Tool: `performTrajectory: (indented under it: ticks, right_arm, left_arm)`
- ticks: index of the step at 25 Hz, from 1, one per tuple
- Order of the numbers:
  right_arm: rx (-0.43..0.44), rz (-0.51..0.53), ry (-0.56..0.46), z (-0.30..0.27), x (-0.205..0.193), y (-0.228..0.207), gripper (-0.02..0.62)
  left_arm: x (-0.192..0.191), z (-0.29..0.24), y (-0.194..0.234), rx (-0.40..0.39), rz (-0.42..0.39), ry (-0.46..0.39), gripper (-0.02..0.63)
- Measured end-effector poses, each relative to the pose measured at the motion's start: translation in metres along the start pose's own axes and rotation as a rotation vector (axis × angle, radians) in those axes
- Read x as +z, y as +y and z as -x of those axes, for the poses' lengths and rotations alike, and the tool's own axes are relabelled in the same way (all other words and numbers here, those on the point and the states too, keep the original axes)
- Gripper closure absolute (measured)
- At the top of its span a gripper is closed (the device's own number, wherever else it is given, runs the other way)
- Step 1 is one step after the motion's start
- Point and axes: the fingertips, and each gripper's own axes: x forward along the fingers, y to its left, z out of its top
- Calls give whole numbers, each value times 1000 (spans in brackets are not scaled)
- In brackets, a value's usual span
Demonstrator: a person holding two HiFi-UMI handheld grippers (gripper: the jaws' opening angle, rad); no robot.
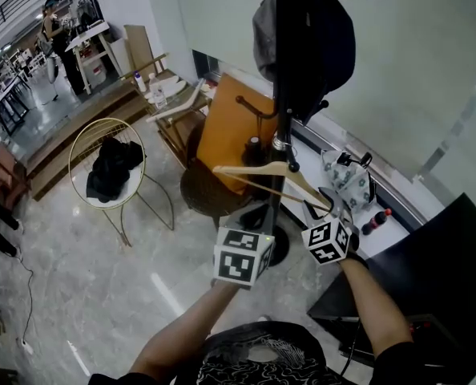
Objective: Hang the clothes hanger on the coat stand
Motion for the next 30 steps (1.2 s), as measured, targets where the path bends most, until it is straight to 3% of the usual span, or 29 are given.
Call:
performTrajectory:
  ticks: [5,16,30]
  right_arm:
    - [-12,-53,-20,17,16,1,403]
    - [33,-294,-102,69,61,12,407]
    - [26,-552,-138,130,81,28,496]
  left_arm:
    - [-4,6,-1,-13,10,8,601]
    - [-8,25,-16,-53,19,11,600]
    - [-13,52,-32,-65,16,-11,601]
